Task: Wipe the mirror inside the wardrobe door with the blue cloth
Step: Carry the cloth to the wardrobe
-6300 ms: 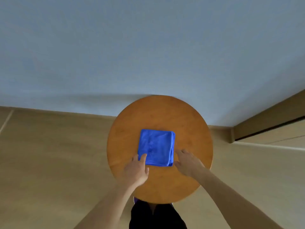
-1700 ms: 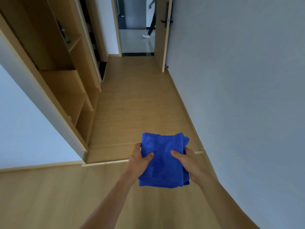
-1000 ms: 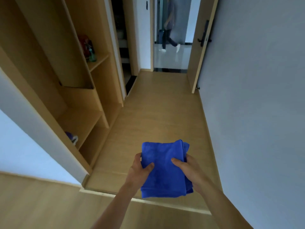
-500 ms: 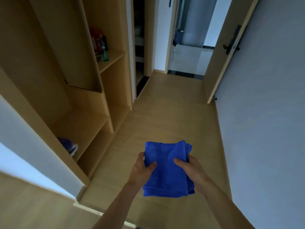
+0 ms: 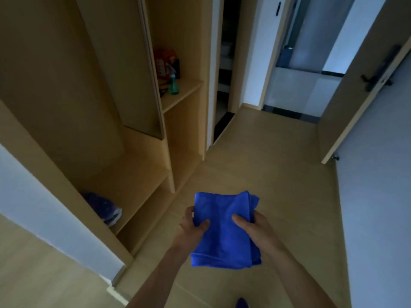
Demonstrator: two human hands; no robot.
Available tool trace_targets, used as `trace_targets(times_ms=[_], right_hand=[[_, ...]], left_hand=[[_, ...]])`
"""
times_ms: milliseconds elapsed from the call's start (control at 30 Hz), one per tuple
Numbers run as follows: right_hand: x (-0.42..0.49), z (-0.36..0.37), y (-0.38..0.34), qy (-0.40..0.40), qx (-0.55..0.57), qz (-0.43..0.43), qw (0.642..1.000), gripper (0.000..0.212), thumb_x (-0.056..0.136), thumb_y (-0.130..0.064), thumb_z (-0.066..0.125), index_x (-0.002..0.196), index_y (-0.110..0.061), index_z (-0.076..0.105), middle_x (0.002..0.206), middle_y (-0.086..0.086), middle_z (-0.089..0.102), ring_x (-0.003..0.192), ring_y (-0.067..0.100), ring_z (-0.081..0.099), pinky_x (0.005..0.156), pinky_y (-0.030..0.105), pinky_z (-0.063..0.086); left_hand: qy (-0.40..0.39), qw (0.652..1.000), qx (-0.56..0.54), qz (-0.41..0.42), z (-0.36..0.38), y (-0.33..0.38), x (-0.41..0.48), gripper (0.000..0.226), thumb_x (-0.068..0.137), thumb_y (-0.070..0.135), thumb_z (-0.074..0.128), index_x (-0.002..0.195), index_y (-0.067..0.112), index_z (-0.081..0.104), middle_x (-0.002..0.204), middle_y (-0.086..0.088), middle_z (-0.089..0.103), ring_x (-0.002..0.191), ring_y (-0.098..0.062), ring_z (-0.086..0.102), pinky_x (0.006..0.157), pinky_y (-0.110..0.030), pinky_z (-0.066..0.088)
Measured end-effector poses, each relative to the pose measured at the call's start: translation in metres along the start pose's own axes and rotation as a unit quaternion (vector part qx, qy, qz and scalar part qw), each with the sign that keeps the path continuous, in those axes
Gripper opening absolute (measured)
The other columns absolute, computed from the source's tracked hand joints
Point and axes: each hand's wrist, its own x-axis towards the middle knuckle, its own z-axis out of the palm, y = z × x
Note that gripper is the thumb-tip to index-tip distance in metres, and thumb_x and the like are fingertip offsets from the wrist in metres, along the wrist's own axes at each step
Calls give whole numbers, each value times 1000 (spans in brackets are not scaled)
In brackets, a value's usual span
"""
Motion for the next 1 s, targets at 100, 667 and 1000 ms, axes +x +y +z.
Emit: trace_targets(times_ms=[100, 667, 1000], right_hand=[[40, -21, -13, -19, -2, 2, 1000, 26, 91, -26, 72, 116, -22, 66, 105, -4, 77, 97, 14, 73, 86, 38, 60], [209, -87, -108, -95, -70, 14, 993, 16, 85, -30, 73, 93, -17, 73, 86, 0, 78, 79, 17, 75, 75, 37, 61], [306, -41, -159, -133, -80, 0, 988, 14, 90, -31, 69, 95, -19, 73, 89, -2, 78, 82, 14, 76, 80, 37, 61]], left_hand=[[31, 999, 12, 5, 17, 19, 34, 52, 94, 24, 71, 141, 15, 50, 99, 26, 53, 81, 13, 52, 61, 4, 40], [155, 984, -82, -29, 55, 105, 150, 36, 93, 23, 70, 128, 19, 59, 109, 7, 71, 99, -9, 68, 89, -33, 56], [195, 974, -113, -23, 17, 113, 257, 24, 95, 32, 68, 107, 21, 52, 100, 6, 67, 80, 1, 65, 58, -11, 47]])
